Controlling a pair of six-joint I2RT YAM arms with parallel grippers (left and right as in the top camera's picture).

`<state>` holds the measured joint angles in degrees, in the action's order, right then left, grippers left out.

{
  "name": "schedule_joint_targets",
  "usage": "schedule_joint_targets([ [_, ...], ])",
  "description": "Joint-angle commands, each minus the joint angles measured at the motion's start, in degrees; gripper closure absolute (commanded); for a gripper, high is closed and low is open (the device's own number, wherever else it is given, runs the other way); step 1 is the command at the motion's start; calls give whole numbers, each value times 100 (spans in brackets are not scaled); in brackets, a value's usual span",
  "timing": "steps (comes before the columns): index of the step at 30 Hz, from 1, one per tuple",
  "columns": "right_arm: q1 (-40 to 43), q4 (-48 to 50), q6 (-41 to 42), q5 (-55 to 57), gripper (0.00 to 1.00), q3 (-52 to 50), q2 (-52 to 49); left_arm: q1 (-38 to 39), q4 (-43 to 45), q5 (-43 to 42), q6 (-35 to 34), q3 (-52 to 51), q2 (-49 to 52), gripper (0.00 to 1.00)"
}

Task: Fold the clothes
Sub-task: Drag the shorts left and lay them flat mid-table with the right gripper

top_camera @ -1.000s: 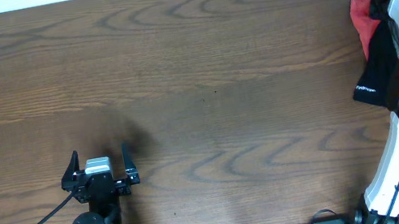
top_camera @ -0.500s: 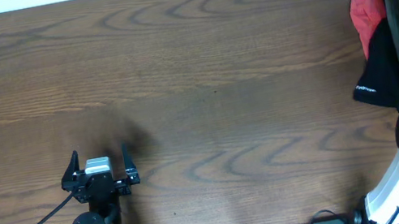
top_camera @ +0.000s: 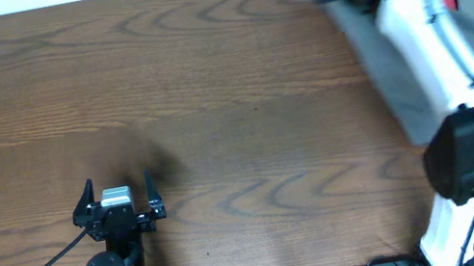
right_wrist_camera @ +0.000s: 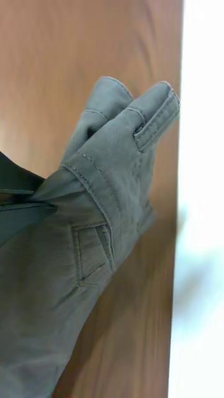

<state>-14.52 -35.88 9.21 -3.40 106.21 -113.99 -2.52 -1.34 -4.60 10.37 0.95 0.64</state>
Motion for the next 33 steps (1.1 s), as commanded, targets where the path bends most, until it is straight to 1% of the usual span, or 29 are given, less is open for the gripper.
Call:
schedule_joint_targets([
  [1, -977, 181, 468, -376, 99, -48, -219, -20, -219, -177, 4, -72, -2, 2],
  [7, -2531, 634, 997, -374, 99, -48, -866, -20, -219, -177, 4, -70, -2, 2],
  [11, -3320, 1001, 1008, -195, 99, -48, -1189, -20, -219, -177, 4, -70, -2, 2],
  [12, -3412, 1040, 1008, -76, 98, -48, -1211, -20, -219, -177, 4, -72, -2, 2],
  [15, -3665, 1152, 1003, 546, 80, -48, -1228, -20, -219, -177, 4, -72, -2, 2],
  [16, -3692, 1178, 1003, 675, 78, -46, -1222, -20, -219, -177, 4, -70, -2, 2],
  [17, -3692, 1189, 992, 754, 72, -37, -1207, -20, -219, -177, 4, -70, -2, 2],
  [18, -3676, 1187, 925, 793, 56, -26, -1198, -20, -219, -177, 4, -72, -2, 2],
  [19, -3648, 1182, 802, 796, 50, -13, -1180, -20, -219, -177, 4, -72, -2, 2],
  [21, -3565, 1128, 739, 798, 50, -13, -1106, -20, -219, -177, 4, -70, -2, 2],
  [25, -3200, 824, 745, 809, 45, -13, -726, -20, -219, -177, 4, -72, -2, 2],
  [27, -2929, 490, 748, 811, 45, -13, -446, -20, -219, -177, 4, -70, -2, 2],
  [31, -2267, -437, 748, 809, 41, -13, 74, -20, -219, -177, 4, -70, -2, 2],
  [33, -1886, -955, 748, 809, 37, -13, 273, -20, -219, -177, 4, -70, -2, 2],
])
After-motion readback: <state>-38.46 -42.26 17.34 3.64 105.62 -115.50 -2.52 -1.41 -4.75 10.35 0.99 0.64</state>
